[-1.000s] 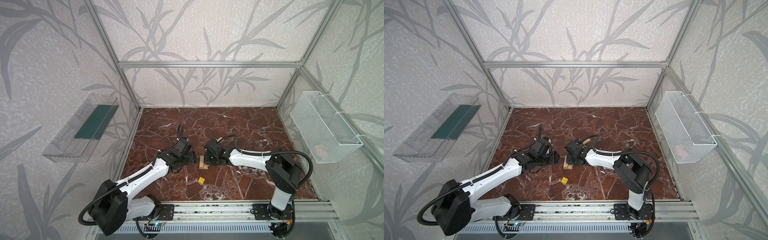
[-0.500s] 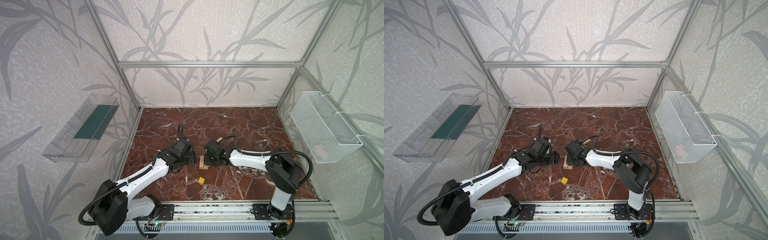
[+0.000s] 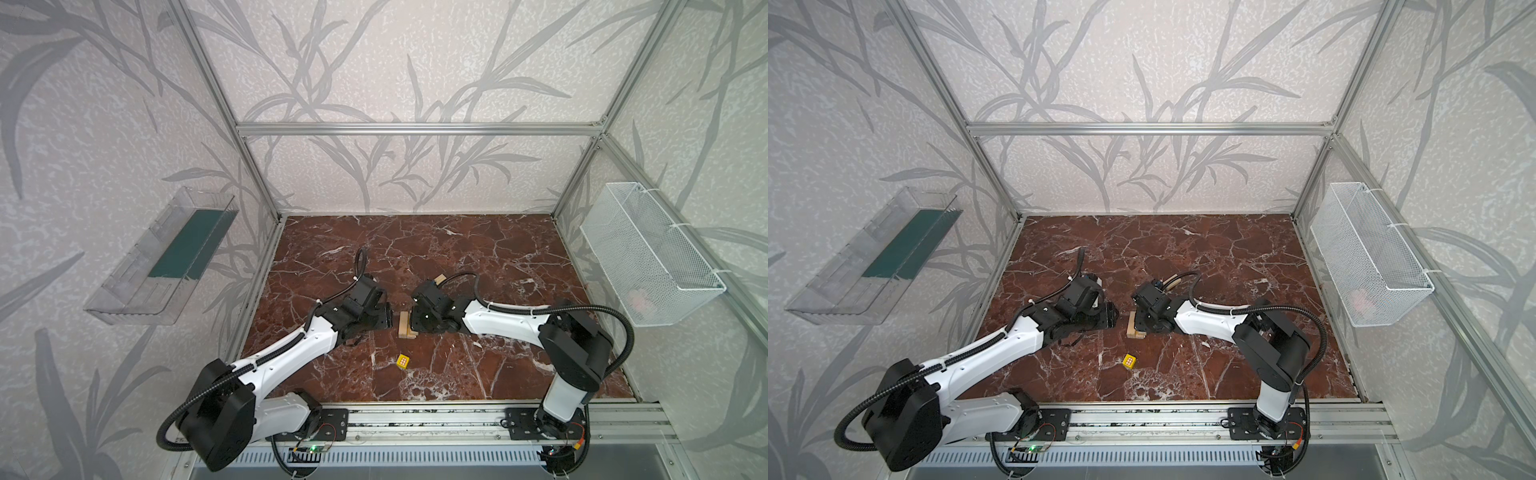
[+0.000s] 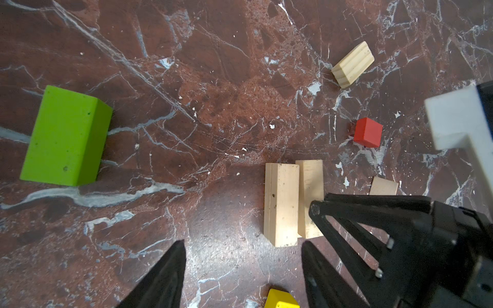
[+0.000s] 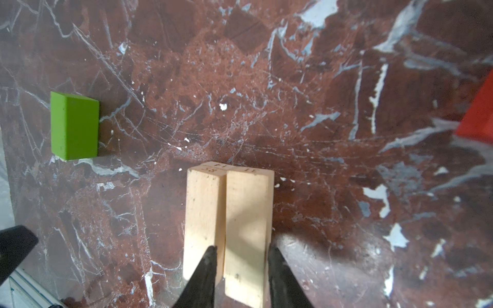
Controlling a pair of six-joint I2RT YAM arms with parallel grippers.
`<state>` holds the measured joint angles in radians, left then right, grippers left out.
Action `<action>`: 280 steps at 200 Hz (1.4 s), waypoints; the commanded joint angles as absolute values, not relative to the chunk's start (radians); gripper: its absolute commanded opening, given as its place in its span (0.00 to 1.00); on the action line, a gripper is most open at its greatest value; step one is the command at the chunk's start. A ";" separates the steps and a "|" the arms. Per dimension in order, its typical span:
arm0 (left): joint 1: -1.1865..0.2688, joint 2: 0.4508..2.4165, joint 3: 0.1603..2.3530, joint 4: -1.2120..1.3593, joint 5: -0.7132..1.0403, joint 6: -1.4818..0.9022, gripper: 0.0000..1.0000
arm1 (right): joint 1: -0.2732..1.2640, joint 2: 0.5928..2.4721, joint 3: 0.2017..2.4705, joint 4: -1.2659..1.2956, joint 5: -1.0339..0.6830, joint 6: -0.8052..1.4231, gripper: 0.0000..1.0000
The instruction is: Build the wood block tower
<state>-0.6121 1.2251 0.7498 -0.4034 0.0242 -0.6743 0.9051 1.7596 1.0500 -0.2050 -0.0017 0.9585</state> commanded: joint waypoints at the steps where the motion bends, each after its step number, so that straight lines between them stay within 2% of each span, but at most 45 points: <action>1: -0.606 1.218 0.746 -0.404 0.014 -0.680 0.67 | 0.907 1.736 1.037 -0.194 -0.017 0.969 0.33; 197: -0.606 1.246 0.753 -0.397 0.026 -0.672 0.67 | 0.786 1.760 1.038 -0.120 -0.112 0.936 0.36; 280: -0.606 1.269 0.773 -0.402 0.028 -0.663 0.67 | 0.752 1.826 1.067 -0.073 -0.182 0.946 0.30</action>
